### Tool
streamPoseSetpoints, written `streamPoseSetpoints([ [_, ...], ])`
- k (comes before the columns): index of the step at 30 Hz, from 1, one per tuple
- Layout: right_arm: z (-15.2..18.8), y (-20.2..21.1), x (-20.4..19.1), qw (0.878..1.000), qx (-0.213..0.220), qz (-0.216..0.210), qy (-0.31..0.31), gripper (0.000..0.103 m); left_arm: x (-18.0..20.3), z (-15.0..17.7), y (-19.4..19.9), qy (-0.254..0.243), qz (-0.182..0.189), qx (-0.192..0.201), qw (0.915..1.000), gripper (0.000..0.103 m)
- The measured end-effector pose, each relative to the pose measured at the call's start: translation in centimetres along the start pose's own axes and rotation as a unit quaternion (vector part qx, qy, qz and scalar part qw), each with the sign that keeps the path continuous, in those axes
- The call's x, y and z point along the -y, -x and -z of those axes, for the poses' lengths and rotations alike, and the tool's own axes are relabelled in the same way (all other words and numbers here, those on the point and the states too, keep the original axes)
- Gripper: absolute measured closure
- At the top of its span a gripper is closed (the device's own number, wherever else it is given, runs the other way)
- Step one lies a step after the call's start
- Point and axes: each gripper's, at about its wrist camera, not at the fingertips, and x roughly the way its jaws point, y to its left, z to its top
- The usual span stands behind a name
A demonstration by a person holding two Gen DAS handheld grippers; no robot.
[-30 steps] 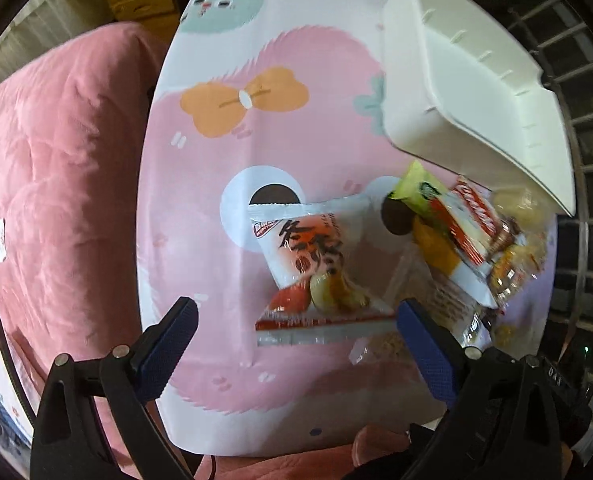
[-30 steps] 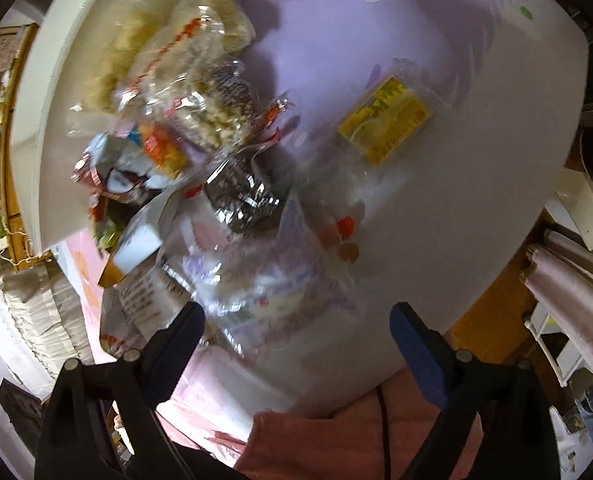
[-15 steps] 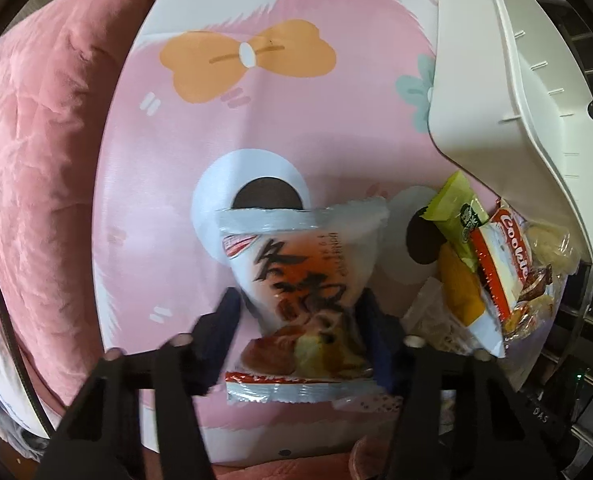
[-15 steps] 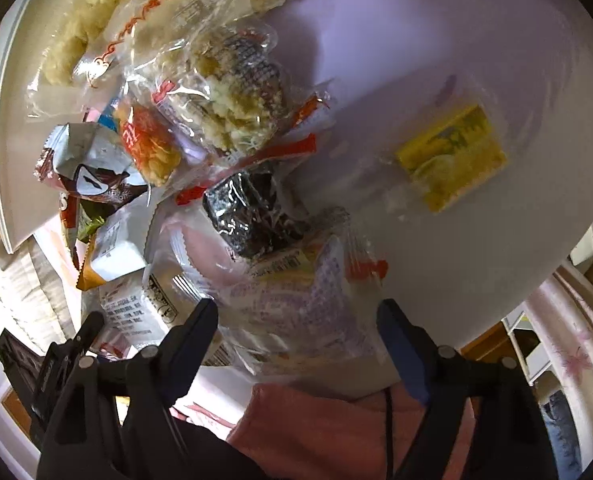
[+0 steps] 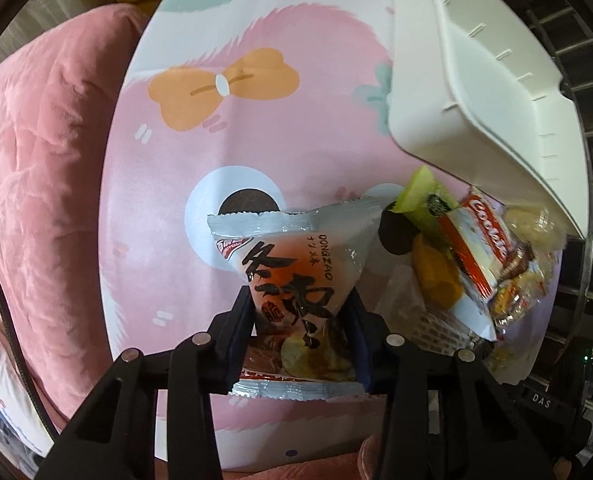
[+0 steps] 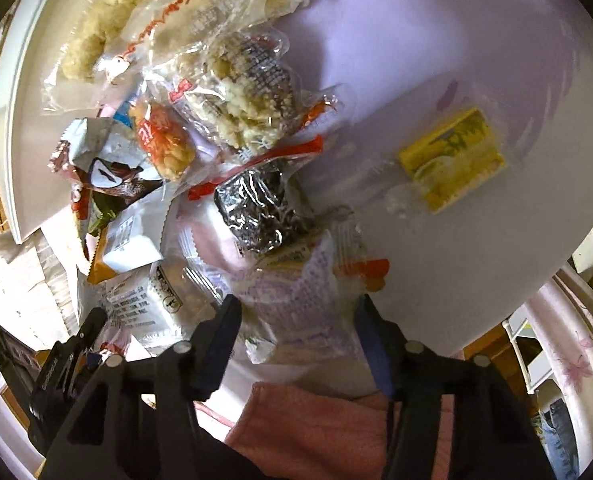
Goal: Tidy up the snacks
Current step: 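Grasp a clear snack bag with the right gripper while the left carries the pastry bag to the tray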
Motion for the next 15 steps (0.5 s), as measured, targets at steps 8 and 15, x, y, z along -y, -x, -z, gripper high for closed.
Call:
streamPoseSetpoints([
  [8, 2.7, 0.5, 0.5, 0.999, 0.037, -0.029, 0.009, 0.062, -2.0, 3.0, 4.3, -0.015, 0.012, 0.058, 0.9981, 0.061],
  [15, 6.9, 0.6, 0.5, 0.995, 0.082, -0.058, 0.019, 0.078, -3.9, 6.1, 8.5, -0.023, 0.035, 0.115, 0.9925, 0.061],
])
